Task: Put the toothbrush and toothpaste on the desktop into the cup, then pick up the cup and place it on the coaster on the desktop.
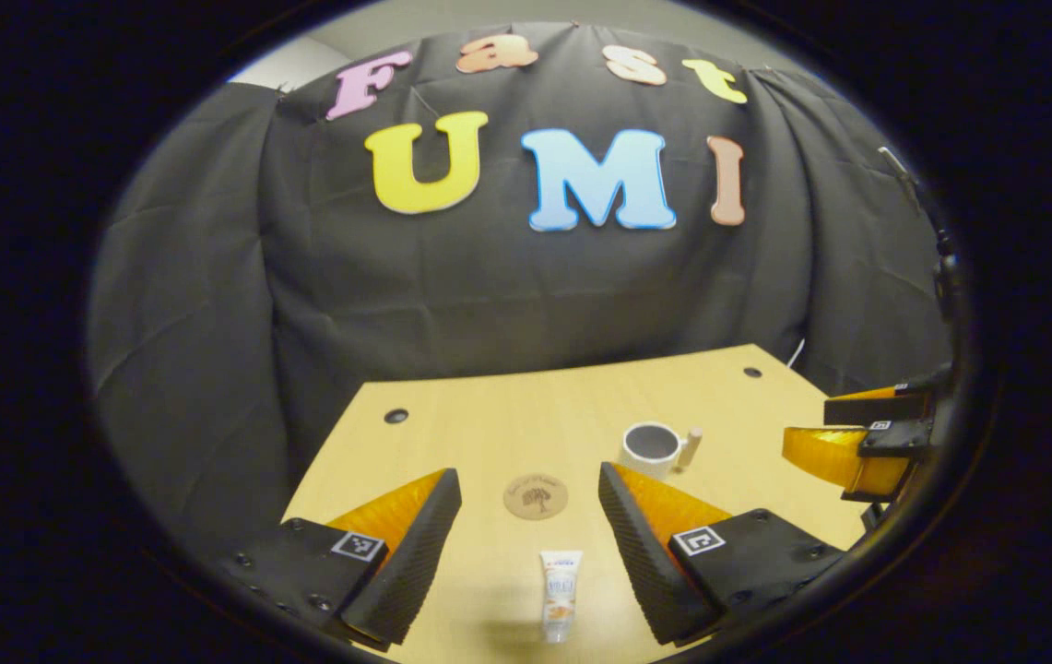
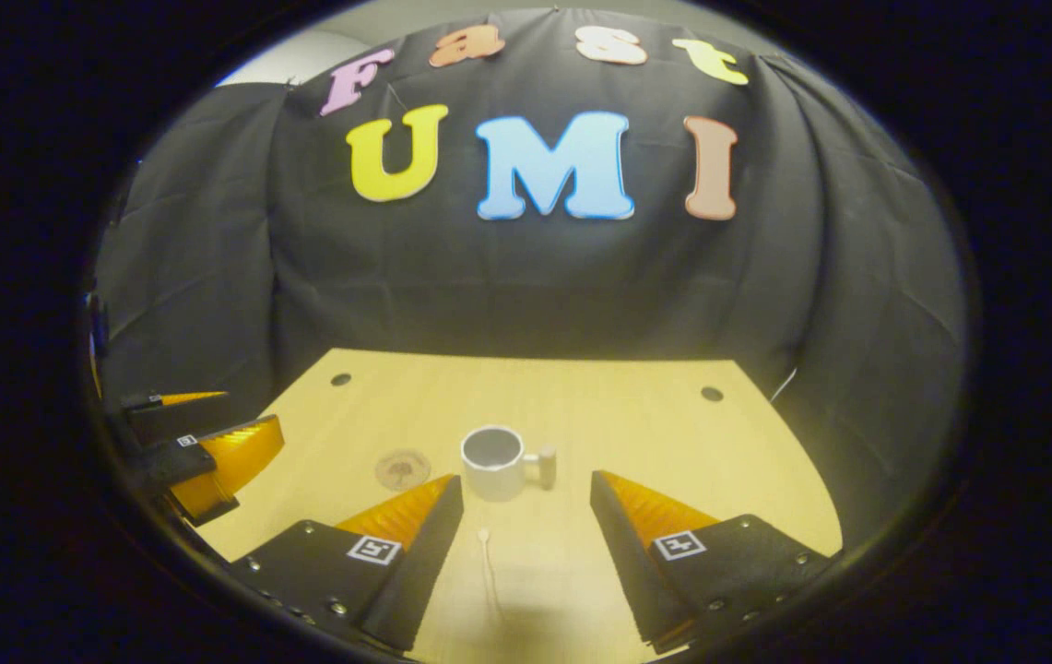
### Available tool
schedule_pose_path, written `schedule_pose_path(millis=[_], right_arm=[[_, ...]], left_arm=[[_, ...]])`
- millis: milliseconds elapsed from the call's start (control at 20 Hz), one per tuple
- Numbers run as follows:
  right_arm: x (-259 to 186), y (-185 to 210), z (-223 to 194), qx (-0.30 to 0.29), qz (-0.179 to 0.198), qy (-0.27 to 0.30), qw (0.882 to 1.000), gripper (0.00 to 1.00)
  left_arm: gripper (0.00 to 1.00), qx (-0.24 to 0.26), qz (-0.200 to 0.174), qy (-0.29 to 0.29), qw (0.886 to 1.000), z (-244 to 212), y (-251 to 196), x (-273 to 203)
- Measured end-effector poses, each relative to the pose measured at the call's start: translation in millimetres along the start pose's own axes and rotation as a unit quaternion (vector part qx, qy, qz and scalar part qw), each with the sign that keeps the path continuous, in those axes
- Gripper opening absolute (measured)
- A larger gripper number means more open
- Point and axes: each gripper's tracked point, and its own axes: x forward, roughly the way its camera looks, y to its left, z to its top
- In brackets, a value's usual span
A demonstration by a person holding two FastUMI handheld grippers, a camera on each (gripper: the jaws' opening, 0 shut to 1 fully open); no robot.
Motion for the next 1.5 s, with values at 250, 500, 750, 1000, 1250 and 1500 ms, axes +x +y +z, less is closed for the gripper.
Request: schedule_pose_path(millis=[250, 500, 750, 1000, 1250, 1500], right_arm=[[20, 3, -62, -0.015, 0.006, 0.126, 0.992, 0.83], [33, 12, -107, -0.007, 0.02, 0.223, 0.975, 0.82], [40, 15, -121, 0.007, 0.026, 0.282, 0.959, 0.83], [39, 14, -134, 0.002, 0.025, 0.336, 0.942, 0.82], [44, 19, -151, -0.004, 0.026, 0.384, 0.923, 0.82], [43, 16, -161, -0.009, 0.01, 0.416, 0.909, 0.82]], left_arm=[[0.98, 0.0, -0.012, 0.123, 0.992, -69, -3, 28], [0.91, -0.046, -0.03, 0.229, 0.972, -134, -8, 42], [0.92, -0.067, -0.048, 0.3, 0.95, -173, -19, 59], [0.92, -0.054, -0.045, 0.356, 0.932, -198, -15, 73], [0.93, -0.038, -0.046, 0.416, 0.907, -228, -12, 79], [0.93, -0.033, -0.037, 0.447, 0.893, -244, -7, 84]])
